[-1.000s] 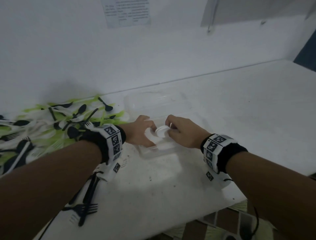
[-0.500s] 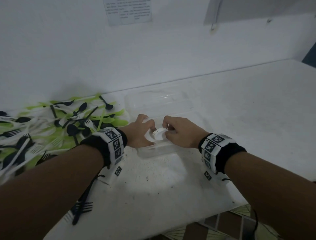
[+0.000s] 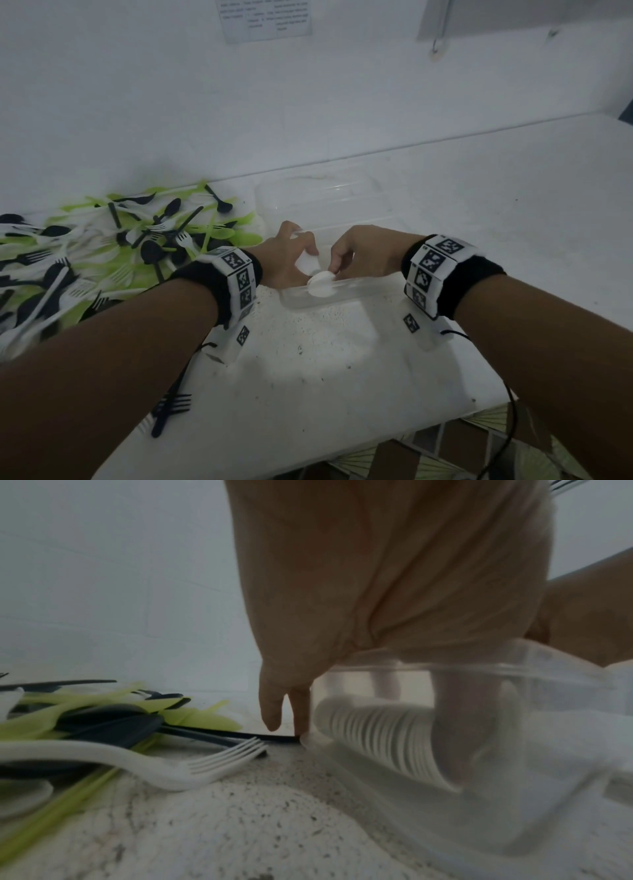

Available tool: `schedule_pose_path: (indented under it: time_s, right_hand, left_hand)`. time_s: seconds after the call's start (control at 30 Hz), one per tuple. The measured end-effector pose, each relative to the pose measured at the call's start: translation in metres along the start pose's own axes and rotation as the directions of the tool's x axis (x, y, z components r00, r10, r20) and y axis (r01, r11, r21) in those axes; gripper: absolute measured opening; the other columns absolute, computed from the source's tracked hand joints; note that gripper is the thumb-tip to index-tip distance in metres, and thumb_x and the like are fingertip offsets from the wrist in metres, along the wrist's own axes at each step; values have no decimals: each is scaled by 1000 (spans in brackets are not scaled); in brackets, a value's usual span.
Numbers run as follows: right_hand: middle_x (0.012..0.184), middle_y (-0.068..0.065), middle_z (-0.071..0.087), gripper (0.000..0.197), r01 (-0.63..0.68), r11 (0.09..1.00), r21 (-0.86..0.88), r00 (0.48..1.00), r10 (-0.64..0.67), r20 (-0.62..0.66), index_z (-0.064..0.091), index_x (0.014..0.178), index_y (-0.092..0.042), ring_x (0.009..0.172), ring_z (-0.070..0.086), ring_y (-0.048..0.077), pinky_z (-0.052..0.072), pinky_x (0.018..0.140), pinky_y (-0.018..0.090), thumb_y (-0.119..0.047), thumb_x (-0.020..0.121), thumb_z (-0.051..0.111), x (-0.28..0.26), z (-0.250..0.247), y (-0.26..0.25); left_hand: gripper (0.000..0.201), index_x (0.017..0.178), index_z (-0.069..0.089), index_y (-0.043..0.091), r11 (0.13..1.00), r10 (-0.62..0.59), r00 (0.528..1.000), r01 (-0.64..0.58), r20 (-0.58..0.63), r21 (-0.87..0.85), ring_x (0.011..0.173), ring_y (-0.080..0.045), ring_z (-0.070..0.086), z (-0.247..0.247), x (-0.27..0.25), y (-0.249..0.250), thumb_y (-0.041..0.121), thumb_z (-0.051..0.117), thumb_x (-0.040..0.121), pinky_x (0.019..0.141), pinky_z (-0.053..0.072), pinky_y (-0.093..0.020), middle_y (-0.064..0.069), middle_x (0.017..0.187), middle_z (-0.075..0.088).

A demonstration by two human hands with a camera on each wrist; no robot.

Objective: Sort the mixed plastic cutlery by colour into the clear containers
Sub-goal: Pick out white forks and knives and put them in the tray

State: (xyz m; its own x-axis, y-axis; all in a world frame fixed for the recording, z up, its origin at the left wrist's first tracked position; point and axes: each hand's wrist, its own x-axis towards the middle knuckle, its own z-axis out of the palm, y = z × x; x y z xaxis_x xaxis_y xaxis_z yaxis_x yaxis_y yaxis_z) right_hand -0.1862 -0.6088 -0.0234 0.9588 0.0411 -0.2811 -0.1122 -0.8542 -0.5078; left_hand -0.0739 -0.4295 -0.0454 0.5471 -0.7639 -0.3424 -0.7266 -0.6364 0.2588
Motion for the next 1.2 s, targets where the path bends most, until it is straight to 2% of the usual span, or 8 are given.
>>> schedule_pose_path:
  time_s: [0.1,0.3,0.47,0.67,0.77,0.93,1.07,1.2]
  right_hand:
    - [91,-15,73,5,12,999,-30,1000,-12,9,79,90,-26,89,65,7,44,78,17,-29,87,78,0,0,-3]
    - [78,-20,67,8,11,986,-169,1000,-10,5,80,89,-23,79,61,5,41,67,9,-24,90,72,7,1,-16]
    - [90,-12,73,10,7,965,-261,1000,-4,12,77,88,-23,88,66,13,53,83,25,-22,91,68,7,5,-24]
    - [86,-7,71,12,-14,942,-336,999,0,-43,69,78,-27,84,66,17,57,83,34,-32,90,70,14,13,-33]
    - [87,-5,74,14,-11,960,-279,1000,7,-16,77,85,-22,84,67,16,55,82,30,-36,89,73,16,12,-30]
    - [83,-10,72,34,-72,987,-144,996,79,44,75,82,-25,81,64,8,45,71,24,-60,84,72,2,-1,-10]
    - [98,0,68,46,-246,948,-201,969,240,-52,68,96,-13,92,61,18,43,74,30,-58,93,63,-11,-15,20]
    - [101,4,67,51,-371,899,-231,927,373,-39,67,102,-9,90,59,20,41,75,29,-59,91,64,-10,-10,33]
  left_hand:
    - [62,131,48,28,999,-18,1000,18,0,-37,128,-34,50,-1,0,0,51,77,82,110,41,-46,-6,156,14]
    - [52,119,49,35,995,-10,1000,12,19,-99,133,-26,44,-3,2,-2,48,81,80,112,41,-42,0,152,19]
    - [79,117,56,42,972,-38,987,72,154,-222,142,-16,22,-17,8,-4,60,76,43,123,21,-43,6,145,22]
    - [56,118,48,39,982,-4,992,28,130,-185,129,-12,32,-14,7,-6,42,85,77,115,33,-36,9,144,19]
    - [56,118,49,42,984,8,991,16,131,-176,133,-16,33,-15,6,-6,42,85,76,116,34,-38,9,146,18]
    - [70,137,51,35,981,11,994,10,105,-194,139,-17,31,-14,4,-5,39,87,77,117,29,-34,5,152,16]
    - [69,138,50,33,977,5,994,19,112,-212,137,-18,33,-14,4,-5,37,86,79,118,31,-35,6,149,17]
    - [69,139,50,32,974,5,994,20,113,-224,134,-18,34,-15,4,-3,34,86,79,116,33,-34,6,149,18]
